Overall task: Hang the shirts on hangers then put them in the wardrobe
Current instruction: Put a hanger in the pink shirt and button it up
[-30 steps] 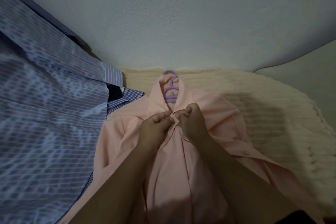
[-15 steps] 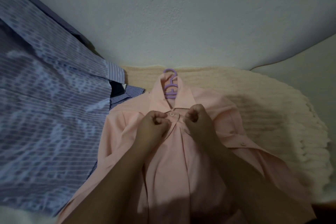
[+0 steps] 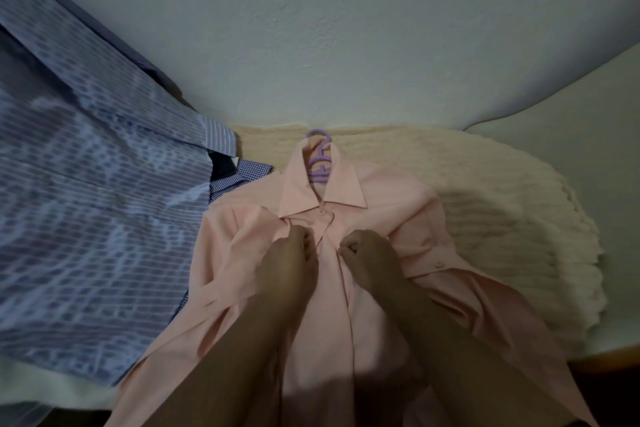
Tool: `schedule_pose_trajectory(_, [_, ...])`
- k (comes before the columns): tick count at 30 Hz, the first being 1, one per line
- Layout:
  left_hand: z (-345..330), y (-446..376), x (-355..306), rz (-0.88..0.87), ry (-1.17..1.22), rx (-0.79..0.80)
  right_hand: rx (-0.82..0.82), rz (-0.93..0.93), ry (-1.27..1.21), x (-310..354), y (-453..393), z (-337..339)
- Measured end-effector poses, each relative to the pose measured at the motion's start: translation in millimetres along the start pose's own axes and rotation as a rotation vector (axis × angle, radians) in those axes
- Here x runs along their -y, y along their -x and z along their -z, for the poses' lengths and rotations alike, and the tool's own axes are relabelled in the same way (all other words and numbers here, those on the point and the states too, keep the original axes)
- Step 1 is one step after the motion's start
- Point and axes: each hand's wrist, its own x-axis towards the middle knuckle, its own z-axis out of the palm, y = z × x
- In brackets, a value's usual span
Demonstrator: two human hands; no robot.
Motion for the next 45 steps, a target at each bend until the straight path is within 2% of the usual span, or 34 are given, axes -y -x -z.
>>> schedule_pose_trajectory(2, [0,-2,2,0.001,-0.005,0.018,-0.026,-0.008,-0.028,4,1,1])
schedule_pose_trajectory(3, [1,-4,0,0.032,0.065,0.017,-0.036,-0.013,-0.041,6,2,1])
schedule_pose_trajectory(8, [14,-6,-17,0.362,0.738,0.009,-0.039,0.023,-0.087,15,1,-2])
schedule_pose_trajectory(13, [7,-2,-15,0.474,0.932,0.088,0.013,-0.021,-0.255,17,-1,-2])
schedule_pose_trajectory(19, [4,-1,-14,0.539,1.072,0.112,0.084,-0.214,-0.608,13,-1,-3])
schedule_pose_trajectory(24, [4,-3,-12,0.523,1.084,0.134,0.075,-0.286,-0.786,15,-2,-3])
schedule_pose_trajectory(27, [4,-3,-11,0.488,1.057,0.08,0.056,-0.292,-0.775,16,-5,-3])
schedule_pose_trajectory(30, [8,-2,-13,0.449,1.057,-0.004,0.058,-0.259,-0.587,12,-8,-6])
schedule_pose_trajectory(33, [10,1,-22,0.427,1.097,0.014,0.061,-0.238,-0.528,14,-6,-5])
schedule_pose_trajectory(39, [6,0,-21,0.428,1.038,0.054,0.053,-0.316,-0.824,17,-4,2])
schedule_pose_trajectory(45, [8,-2,-19,0.462,1.114,0.091,0.056,-0.312,-0.781,21,-7,0])
